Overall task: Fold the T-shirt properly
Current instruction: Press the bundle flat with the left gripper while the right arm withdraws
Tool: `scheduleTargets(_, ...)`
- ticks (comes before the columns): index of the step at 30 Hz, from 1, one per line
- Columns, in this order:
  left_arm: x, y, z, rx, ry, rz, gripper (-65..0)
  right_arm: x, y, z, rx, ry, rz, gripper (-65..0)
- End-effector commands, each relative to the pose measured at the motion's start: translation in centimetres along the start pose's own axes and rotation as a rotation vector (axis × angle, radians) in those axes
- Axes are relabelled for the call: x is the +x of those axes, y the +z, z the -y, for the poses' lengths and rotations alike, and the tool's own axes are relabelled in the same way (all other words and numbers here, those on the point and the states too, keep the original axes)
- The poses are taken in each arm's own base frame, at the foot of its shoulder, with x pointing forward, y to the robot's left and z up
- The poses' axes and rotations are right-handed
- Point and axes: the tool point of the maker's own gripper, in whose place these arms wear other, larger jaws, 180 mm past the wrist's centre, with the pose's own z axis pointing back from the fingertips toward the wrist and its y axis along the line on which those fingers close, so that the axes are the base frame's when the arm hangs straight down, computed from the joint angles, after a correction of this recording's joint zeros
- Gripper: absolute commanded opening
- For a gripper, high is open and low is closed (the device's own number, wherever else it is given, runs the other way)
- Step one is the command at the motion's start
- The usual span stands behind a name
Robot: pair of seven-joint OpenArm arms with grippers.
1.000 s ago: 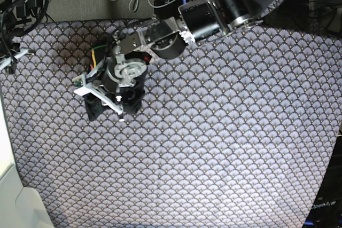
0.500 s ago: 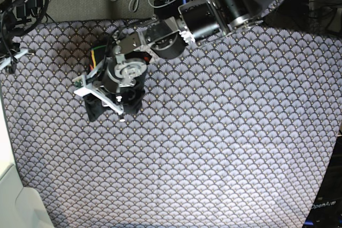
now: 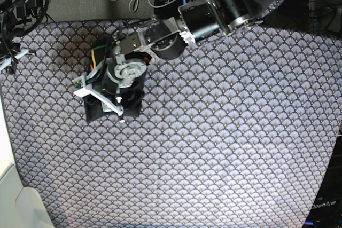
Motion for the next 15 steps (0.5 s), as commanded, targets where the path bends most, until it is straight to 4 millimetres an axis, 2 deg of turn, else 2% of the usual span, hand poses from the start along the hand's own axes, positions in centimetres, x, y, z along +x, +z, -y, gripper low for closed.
scheduleTargets(1,2.5,0.3,-1.8,0.045,0.0,0.068,-21.7,1.4,0.3,0.4,-0.006,0.016,0.046,-65.0)
scheduleTargets(4,2.6,0.3,-1.8,0.045,0.0,0.071,-3.9,1.4,0.2,0.4,-0.005,0.015,0.047,-65.0)
scheduleTargets(5,2.6,0.3,-2.0,0.049,0.001,0.073,0.0,1.4,0.2,0.4,-0.005,0.015,0.047,-65.0)
scheduleTargets(9,3.0,0.3,-3.2,0.073,-0.006,0.082,0.0,1.6,0.2,0.3,-0.004,0.015,0.051,-65.0)
scheduleTargets(11,3.9,0.8,-3.9,0.086,0.009,0.109,0.0,1.6,0.2,0.3,-0.003,0.013,0.052,-65.0)
scheduleTargets(15,4.8,2.3,-8.0,0.158,0.14,0.153,0.0,1.6,0.2,0.3,-0.003,0.013,0.054,-65.0)
